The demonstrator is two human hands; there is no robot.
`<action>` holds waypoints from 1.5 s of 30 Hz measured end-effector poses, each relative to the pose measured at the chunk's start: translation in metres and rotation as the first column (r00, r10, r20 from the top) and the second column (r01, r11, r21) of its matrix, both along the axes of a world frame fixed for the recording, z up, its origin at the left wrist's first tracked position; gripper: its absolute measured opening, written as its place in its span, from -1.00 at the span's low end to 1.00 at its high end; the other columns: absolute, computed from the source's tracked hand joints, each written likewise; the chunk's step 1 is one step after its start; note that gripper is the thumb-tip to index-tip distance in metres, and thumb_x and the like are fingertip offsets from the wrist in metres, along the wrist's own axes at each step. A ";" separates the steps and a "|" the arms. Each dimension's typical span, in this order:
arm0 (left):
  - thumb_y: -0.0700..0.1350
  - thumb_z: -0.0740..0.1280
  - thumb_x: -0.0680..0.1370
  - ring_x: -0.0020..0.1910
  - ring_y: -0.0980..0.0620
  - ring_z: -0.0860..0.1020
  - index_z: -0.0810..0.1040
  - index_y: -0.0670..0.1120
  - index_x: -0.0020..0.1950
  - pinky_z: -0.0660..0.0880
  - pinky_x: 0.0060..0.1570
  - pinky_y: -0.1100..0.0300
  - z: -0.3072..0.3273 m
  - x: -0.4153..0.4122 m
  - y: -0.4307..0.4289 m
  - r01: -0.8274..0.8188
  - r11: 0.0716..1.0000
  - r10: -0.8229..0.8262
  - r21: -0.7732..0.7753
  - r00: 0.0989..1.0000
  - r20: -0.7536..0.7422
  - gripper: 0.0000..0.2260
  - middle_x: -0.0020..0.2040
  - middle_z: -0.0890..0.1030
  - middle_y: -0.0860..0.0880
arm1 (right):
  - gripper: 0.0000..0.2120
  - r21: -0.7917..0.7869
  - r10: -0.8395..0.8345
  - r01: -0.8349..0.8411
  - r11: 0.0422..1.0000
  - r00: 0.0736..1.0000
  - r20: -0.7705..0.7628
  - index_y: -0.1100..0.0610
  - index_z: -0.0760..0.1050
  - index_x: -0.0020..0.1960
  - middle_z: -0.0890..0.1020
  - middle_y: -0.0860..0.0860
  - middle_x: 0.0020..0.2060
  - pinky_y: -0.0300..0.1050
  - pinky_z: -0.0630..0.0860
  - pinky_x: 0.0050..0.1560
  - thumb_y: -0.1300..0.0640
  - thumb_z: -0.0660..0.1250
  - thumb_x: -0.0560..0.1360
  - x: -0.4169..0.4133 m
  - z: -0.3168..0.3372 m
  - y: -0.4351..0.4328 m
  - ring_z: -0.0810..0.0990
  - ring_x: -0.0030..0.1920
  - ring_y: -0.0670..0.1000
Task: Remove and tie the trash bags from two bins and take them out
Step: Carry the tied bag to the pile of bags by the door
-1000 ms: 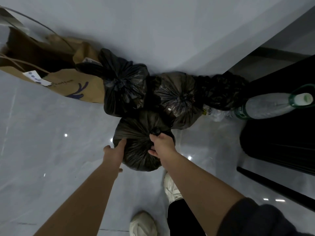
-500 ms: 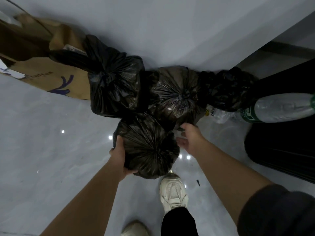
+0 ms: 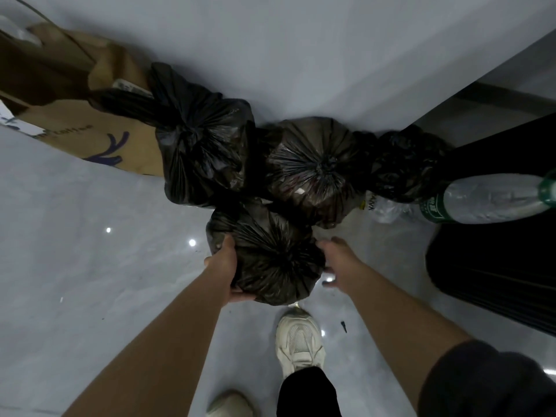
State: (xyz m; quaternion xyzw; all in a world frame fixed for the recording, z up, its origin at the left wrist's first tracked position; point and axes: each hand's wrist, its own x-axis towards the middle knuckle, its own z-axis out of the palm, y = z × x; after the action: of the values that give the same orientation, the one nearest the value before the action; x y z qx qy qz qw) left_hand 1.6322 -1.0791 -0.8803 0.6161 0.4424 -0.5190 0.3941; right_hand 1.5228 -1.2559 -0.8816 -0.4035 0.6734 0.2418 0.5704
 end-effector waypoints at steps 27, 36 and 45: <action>0.07 0.26 0.54 0.17 -0.16 0.51 0.21 -0.02 0.46 0.45 0.03 -0.02 0.031 -0.007 0.027 0.352 0.931 -0.337 -0.098 0.931 0.143 -0.47 0.26 0.48 -0.14 | -0.42 0.036 -0.004 -0.003 0.999 0.978 0.207 -0.02 0.15 0.51 0.38 0.08 0.41 0.16 0.45 0.28 0.05 0.28 0.55 0.000 0.008 0.058 0.41 0.35 0.16; -0.07 0.27 0.56 0.08 -0.12 0.50 0.25 -0.10 0.43 0.49 -0.30 0.11 0.073 0.000 0.014 0.418 0.899 -0.385 -0.129 0.896 0.222 -0.54 0.30 0.47 -0.18 | -0.40 -0.007 0.049 -0.049 0.999 0.964 0.260 -0.01 0.12 0.52 0.36 0.09 0.43 0.16 0.40 0.33 0.05 0.28 0.55 0.010 0.045 0.050 0.37 0.38 0.14; -0.16 0.31 0.52 0.31 -0.27 0.36 0.04 -0.04 0.53 0.38 0.15 -0.06 0.048 -0.014 0.031 0.508 0.860 -0.497 0.042 0.819 0.288 -0.34 0.40 0.33 -0.23 | -0.35 -0.247 0.183 -0.167 0.955 0.982 0.041 0.04 0.09 0.50 0.46 0.19 0.26 0.05 0.49 0.14 0.14 0.27 0.48 -0.019 0.020 0.081 0.49 0.20 0.21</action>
State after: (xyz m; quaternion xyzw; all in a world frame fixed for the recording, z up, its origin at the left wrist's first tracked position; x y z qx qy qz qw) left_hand 1.6183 -1.0476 -0.8322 0.7724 0.1923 -0.5169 0.3149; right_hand 1.5034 -1.1754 -0.8617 -0.5356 0.6409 0.1945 0.5143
